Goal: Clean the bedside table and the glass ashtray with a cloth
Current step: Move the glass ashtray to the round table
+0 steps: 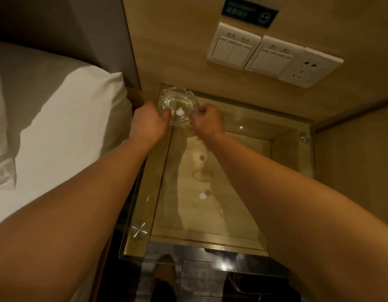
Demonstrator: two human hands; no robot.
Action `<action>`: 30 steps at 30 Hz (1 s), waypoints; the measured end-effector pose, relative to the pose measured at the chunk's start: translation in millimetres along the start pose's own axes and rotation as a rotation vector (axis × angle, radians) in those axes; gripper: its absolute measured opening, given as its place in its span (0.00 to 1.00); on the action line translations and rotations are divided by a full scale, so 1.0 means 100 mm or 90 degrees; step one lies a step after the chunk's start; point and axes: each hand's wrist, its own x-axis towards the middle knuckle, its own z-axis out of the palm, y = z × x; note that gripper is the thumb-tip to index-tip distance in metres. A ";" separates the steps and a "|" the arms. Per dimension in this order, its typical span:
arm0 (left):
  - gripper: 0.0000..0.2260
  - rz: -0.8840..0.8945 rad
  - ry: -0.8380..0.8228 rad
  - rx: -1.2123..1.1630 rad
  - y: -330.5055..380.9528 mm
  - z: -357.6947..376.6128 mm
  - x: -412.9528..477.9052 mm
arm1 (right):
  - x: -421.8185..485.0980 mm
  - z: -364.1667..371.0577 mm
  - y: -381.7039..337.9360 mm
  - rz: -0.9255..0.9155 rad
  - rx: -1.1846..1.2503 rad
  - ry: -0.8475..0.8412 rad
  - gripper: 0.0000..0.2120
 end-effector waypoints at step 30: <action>0.06 0.212 -0.011 -0.003 0.97 0.25 -2.24 | -2.05 -1.53 0.77 -0.016 0.135 0.160 0.07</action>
